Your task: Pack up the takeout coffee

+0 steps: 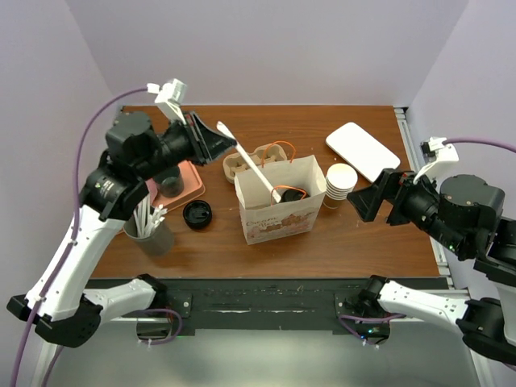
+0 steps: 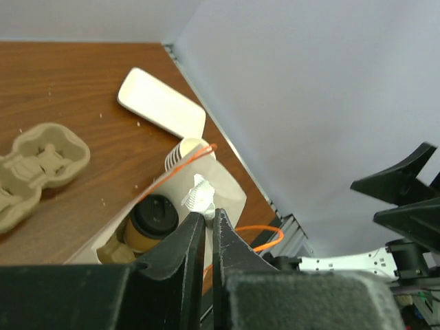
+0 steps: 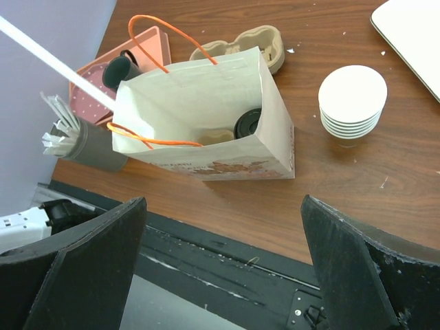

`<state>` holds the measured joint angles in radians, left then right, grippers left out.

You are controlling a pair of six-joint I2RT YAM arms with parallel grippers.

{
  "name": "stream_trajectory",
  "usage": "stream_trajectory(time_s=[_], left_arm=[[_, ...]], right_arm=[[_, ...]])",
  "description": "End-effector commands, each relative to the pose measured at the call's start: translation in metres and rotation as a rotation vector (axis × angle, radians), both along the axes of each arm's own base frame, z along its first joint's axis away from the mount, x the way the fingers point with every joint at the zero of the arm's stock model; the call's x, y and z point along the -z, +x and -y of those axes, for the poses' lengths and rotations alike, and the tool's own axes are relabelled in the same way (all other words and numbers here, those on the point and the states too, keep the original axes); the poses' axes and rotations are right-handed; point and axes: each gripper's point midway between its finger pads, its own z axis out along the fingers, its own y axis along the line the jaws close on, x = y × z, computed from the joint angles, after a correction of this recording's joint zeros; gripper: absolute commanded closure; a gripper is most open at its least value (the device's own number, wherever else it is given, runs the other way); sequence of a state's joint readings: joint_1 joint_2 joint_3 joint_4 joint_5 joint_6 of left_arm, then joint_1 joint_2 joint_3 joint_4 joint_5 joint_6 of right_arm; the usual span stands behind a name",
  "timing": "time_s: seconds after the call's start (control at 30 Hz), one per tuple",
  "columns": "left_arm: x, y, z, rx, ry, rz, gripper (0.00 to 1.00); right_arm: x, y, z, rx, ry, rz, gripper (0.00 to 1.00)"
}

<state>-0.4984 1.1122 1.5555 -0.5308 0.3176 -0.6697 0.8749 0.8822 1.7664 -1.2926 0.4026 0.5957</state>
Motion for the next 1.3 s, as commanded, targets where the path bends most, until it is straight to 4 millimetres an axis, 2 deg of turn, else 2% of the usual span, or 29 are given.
stream_trajectory(time_s=[0.0, 0.1, 0.17, 0.23, 0.27, 0.37, 0.5, 0.67, 0.73, 0.77, 0.8, 0.83, 0.87, 1.1, 1.27], left_arm=[[0.03, 0.008, 0.004, -0.038, 0.051, 0.007, 1.0], [0.056, 0.018, 0.001, -0.057, 0.145, -0.003, 1.0], [0.065, 0.02, 0.003, -0.045, 0.181, -0.011, 0.96], [0.069, 0.021, 0.007, -0.022, 0.194, -0.01, 0.83], [0.071, 0.021, 0.007, -0.018, 0.199, -0.01, 0.82], [0.063, 0.022, 0.005, -0.024, 0.196, 0.019, 0.78], [0.034, 0.016, 0.004, -0.003, 0.189, 0.075, 0.52], [0.011, -0.005, 0.007, 0.074, 0.164, 0.119, 0.38], [0.0, -0.018, 0.008, 0.111, 0.124, 0.15, 0.23], [0.005, -0.02, 0.008, 0.118, 0.12, 0.143, 0.18], [0.0, -0.029, 0.005, 0.126, 0.102, 0.16, 0.05], [-0.001, -0.032, 0.004, 0.126, 0.089, 0.172, 0.0], [0.007, -0.034, 0.004, 0.128, 0.089, 0.154, 0.0], [0.011, -0.059, -0.009, 0.119, 0.013, 0.153, 0.0], [0.018, -0.067, -0.014, 0.111, -0.016, 0.15, 0.0]], right_arm=[[-0.01, 0.004, 0.002, 0.035, 0.051, 0.032, 0.01], [-0.007, 0.003, 0.002, 0.039, 0.058, 0.024, 0.01], [-0.004, 0.003, 0.002, 0.04, 0.061, 0.014, 0.01], [0.0, 0.002, 0.002, 0.042, 0.057, 0.003, 0.01], [0.002, 0.002, 0.002, 0.042, 0.054, -0.001, 0.02], [0.006, 0.001, 0.002, 0.038, 0.042, -0.014, 0.02], [0.005, 0.001, 0.002, 0.036, 0.017, -0.027, 0.01], [-0.016, -0.005, -0.002, 0.013, 0.087, -0.021, 0.01], [-0.022, -0.006, -0.006, -0.005, 0.118, -0.01, 0.01], [-0.023, -0.007, -0.008, -0.005, 0.136, -0.016, 0.01], [-0.025, -0.006, -0.01, -0.003, 0.15, -0.016, 0.01], [-0.025, -0.006, -0.01, 0.003, 0.158, -0.019, 0.01], [-0.025, -0.006, -0.011, 0.014, 0.183, -0.028, 0.01], [-0.019, -0.002, -0.015, 0.054, 0.244, -0.058, 0.01], [-0.022, -0.001, -0.015, 0.058, 0.249, -0.053, 0.01]])
